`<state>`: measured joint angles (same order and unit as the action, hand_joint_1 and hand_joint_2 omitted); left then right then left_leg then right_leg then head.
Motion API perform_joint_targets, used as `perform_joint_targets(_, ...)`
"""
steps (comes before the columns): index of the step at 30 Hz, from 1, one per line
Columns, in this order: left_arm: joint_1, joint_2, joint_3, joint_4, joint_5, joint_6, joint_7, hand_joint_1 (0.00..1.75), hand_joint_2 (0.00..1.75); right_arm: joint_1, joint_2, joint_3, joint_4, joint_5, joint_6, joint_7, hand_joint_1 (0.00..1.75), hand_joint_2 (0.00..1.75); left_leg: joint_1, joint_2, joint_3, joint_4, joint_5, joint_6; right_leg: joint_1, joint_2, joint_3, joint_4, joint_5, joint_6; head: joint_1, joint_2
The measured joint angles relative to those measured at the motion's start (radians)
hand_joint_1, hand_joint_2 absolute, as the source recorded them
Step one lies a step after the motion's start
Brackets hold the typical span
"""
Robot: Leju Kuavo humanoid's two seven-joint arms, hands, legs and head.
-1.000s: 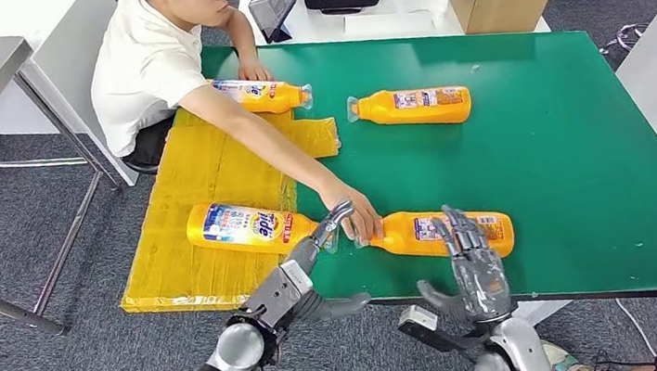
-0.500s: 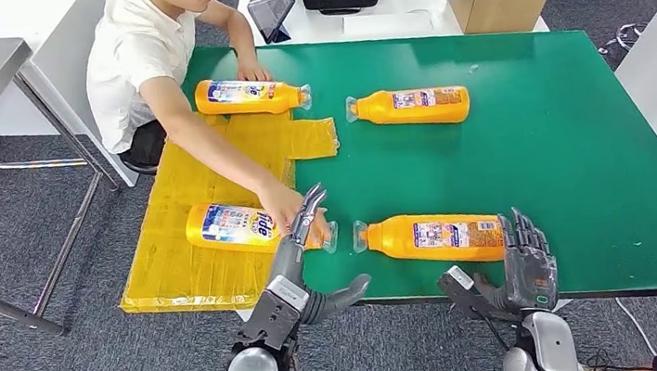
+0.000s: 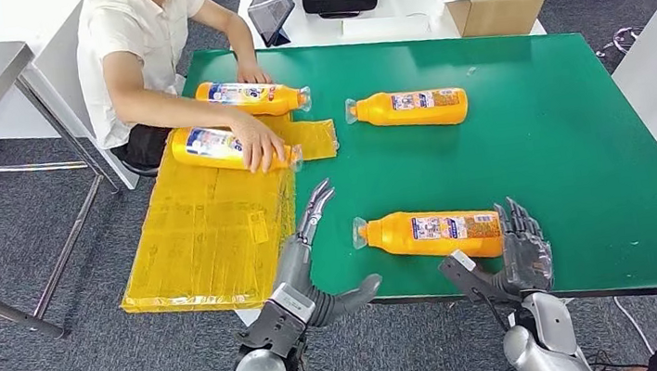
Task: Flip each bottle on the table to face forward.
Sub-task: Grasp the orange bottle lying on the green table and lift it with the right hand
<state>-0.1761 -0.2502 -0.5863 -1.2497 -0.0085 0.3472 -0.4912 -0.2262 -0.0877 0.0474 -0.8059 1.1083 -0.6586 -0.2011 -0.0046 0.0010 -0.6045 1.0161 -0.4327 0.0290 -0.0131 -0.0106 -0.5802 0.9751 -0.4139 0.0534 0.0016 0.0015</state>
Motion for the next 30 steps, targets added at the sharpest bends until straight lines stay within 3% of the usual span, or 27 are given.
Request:
perform_joint_targets(14,-0.034,-0.014,-0.041,0.018,0.101,-0.053,0.028,0.0,1.75,-0.094,0.002,0.041,0.137,-0.001,0.007,-0.009,0.02,1.75,0.0,0.006,0.005,0.0,0.0,0.0,0.0,0.006,0.002,0.0,0.002,-0.001,0.0,0.0)
perform_joint_targets(18,-0.041,-0.016,-0.042,0.027,0.128,-0.069,0.037,0.0,1.75,-0.121,0.001,0.052,0.181,-0.008,0.028,-0.014,1.73,1.75,0.0,0.008,0.007,0.0,0.0,0.0,0.0,0.009,0.003,0.0,0.003,-0.002,0.0,0.0)
perform_joint_targets(30,-0.066,-0.022,-0.043,0.059,0.172,-0.078,0.04,0.0,1.75,-0.181,-0.011,0.061,0.286,-0.03,0.1,-0.02,1.75,1.75,0.0,0.01,0.014,0.0,-0.001,0.0,0.0,0.011,0.001,-0.001,0.003,-0.001,0.0,0.0)
